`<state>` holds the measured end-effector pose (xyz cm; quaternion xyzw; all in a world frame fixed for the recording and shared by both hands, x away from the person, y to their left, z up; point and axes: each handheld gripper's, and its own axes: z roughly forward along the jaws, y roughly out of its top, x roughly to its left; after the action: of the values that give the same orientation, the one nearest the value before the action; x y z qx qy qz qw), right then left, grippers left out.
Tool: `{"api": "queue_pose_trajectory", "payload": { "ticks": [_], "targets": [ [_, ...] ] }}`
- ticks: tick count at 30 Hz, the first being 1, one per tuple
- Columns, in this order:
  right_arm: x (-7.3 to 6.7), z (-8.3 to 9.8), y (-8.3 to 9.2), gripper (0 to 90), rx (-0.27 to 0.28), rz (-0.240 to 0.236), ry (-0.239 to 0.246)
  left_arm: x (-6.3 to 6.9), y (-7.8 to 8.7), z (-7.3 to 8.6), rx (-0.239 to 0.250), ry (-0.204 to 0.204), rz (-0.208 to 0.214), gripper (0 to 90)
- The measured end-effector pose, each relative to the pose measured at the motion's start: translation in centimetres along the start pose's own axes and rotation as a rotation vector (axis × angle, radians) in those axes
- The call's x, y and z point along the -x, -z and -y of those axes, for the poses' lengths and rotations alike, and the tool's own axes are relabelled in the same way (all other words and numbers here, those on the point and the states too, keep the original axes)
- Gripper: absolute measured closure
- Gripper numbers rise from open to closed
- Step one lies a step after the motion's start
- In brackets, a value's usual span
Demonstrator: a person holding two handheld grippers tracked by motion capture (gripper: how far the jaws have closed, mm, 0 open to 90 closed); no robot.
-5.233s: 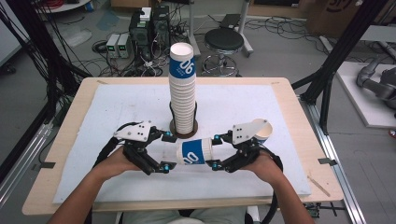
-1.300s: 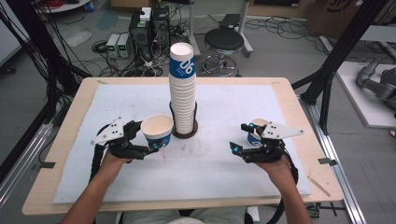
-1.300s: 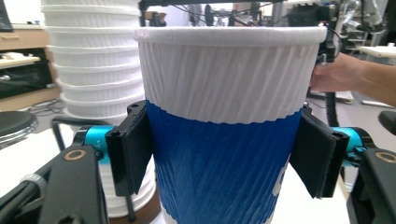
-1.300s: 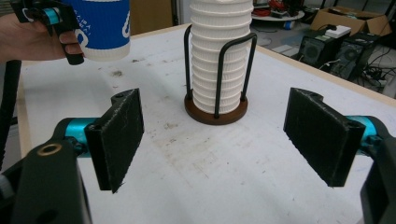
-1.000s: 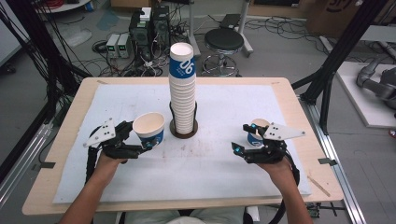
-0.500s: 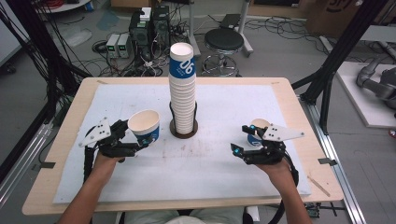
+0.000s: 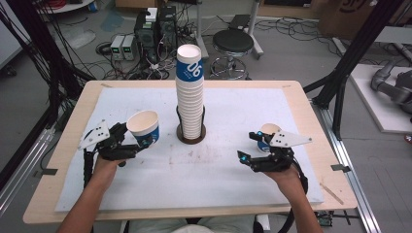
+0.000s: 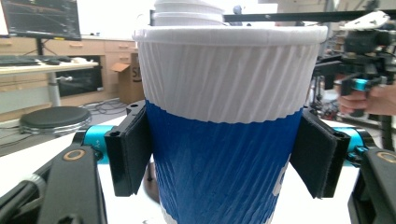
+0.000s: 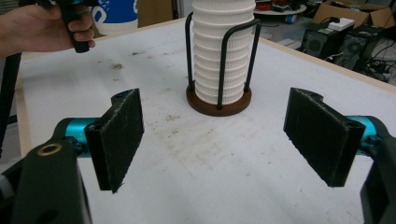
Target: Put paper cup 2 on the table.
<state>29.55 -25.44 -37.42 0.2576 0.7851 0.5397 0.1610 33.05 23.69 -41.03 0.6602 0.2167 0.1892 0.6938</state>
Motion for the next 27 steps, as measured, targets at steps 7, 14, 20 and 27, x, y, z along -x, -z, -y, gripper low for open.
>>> {"api": "queue_pose_trajectory", "payload": {
  "ticks": [7, 14, 20, 27],
  "targets": [
    [-0.2, 0.0, 0.0, 20.6, -0.002, -0.007, 0.008, -1.4, -0.2, 0.9, -0.037, 0.010, -0.050, 28.5],
    [-0.2, 0.0, -0.4, 20.6, -0.013, -0.011, 0.008, -2.6, -1.1, 2.2, -0.122, 0.013, -0.105, 28.5],
    [-0.4, 0.0, -0.6, 20.6, -0.018, -0.018, 0.009, -3.6, -1.3, 2.9, -0.237, 0.013, -0.189, 28.6],
    [-0.3, 0.1, -0.6, 20.7, -0.022, -0.024, -0.001, -3.9, -1.8, 3.6, -0.340, 0.026, -0.244, 28.4]
  ]
}}
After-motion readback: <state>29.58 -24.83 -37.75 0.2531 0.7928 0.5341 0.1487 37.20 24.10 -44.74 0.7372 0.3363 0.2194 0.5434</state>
